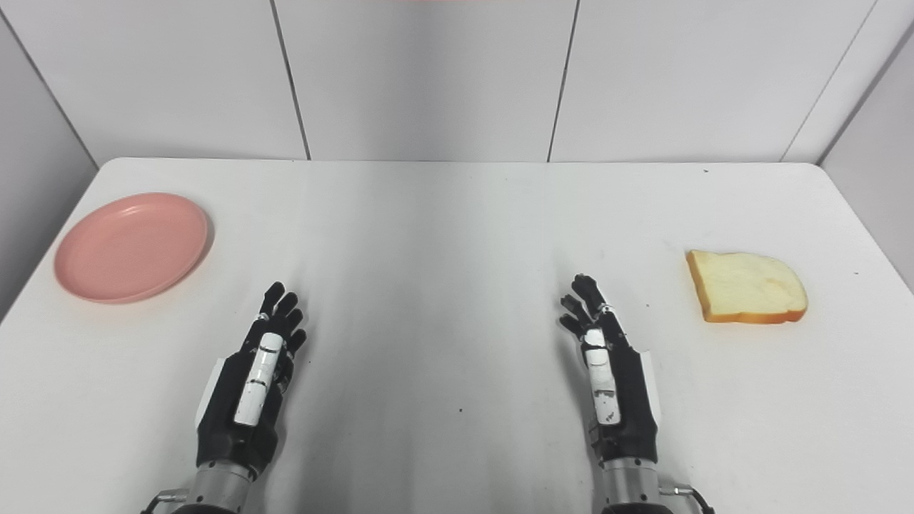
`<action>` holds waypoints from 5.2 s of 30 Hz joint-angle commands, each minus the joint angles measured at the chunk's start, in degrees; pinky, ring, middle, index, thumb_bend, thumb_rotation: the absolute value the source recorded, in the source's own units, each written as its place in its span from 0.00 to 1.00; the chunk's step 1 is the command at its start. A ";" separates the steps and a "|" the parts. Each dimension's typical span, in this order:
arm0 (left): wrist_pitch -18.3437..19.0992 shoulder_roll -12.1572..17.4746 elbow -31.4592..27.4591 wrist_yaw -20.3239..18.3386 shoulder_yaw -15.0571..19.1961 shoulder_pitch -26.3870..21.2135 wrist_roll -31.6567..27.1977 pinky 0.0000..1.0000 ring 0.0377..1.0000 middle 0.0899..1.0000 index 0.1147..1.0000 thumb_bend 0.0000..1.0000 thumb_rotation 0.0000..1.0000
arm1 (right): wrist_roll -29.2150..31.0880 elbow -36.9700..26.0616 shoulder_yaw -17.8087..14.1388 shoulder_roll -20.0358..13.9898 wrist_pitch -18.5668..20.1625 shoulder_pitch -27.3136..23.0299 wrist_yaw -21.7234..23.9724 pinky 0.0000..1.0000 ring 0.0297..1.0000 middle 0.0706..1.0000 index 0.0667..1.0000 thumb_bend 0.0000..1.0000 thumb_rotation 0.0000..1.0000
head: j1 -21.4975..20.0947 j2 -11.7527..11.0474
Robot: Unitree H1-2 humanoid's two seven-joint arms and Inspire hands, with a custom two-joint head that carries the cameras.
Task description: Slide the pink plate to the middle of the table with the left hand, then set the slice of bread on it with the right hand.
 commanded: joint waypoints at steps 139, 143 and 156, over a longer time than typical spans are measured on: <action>-40.58 32.86 85.56 -0.27 29.67 -54.14 -12.99 0.77 0.82 0.84 0.82 0.83 0.62 | 3.76 10.35 -1.57 -2.83 -5.87 1.85 4.04 0.82 0.85 0.89 0.84 0.92 0.99 | 16.49 -15.79; -40.59 32.91 87.40 0.44 29.36 -54.60 -13.20 0.79 0.83 0.84 0.80 0.80 0.61 | 4.02 10.24 -1.45 -2.90 -5.72 1.93 4.17 0.82 0.85 0.89 0.84 0.90 0.99 | 16.45 -15.77; -40.58 33.02 90.21 0.40 27.99 -53.43 -12.40 0.78 0.81 0.82 0.83 0.81 0.58 | 3.85 9.16 -1.41 -3.18 -4.85 2.49 4.19 0.83 0.85 0.88 0.84 0.90 0.99 | 16.08 -15.05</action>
